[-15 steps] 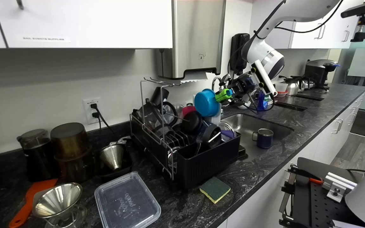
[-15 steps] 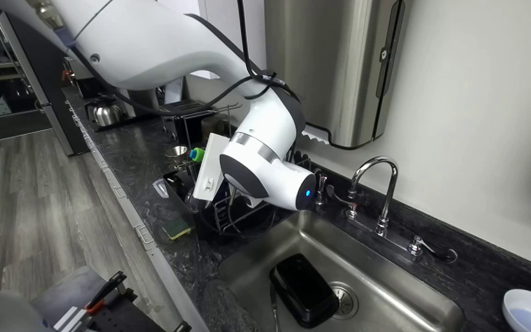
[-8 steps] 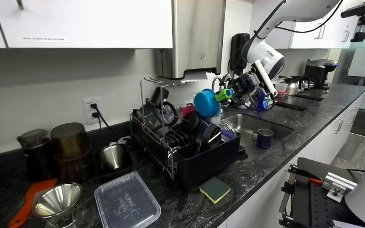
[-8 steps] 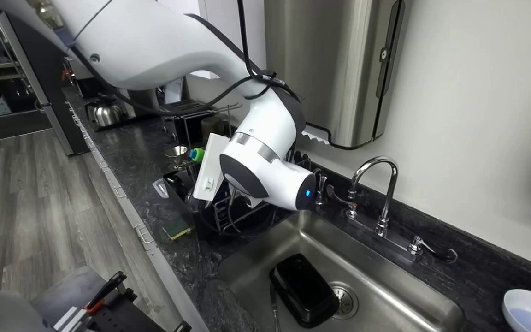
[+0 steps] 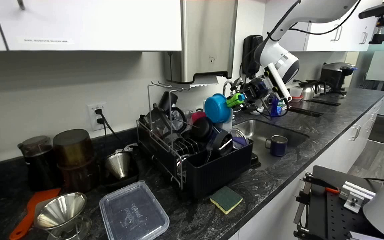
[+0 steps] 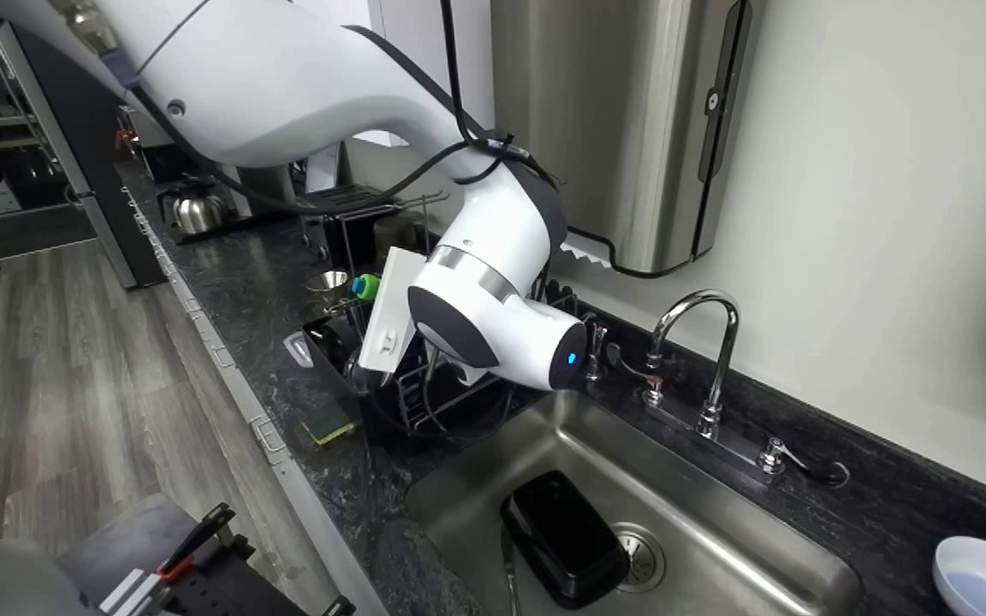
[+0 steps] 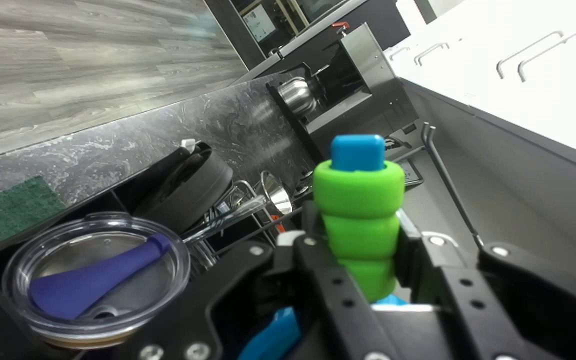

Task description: Put the blue pan on the the dish dryer

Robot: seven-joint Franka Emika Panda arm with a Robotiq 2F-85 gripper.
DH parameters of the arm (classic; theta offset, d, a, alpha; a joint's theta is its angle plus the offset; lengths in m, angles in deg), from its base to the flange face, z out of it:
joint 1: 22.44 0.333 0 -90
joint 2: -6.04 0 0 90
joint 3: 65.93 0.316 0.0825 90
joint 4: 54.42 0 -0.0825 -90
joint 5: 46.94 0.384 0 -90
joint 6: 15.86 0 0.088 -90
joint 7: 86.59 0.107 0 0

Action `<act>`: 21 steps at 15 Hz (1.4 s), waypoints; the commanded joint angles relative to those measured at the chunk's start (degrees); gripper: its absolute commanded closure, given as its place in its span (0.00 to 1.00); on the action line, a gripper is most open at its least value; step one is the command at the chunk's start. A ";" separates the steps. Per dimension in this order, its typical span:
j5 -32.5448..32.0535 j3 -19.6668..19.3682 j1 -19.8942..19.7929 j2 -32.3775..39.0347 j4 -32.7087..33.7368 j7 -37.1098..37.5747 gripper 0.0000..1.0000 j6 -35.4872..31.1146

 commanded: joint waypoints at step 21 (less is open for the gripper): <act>-5.51 0.48 -0.32 0.27 0.45 -0.14 0.00 0.76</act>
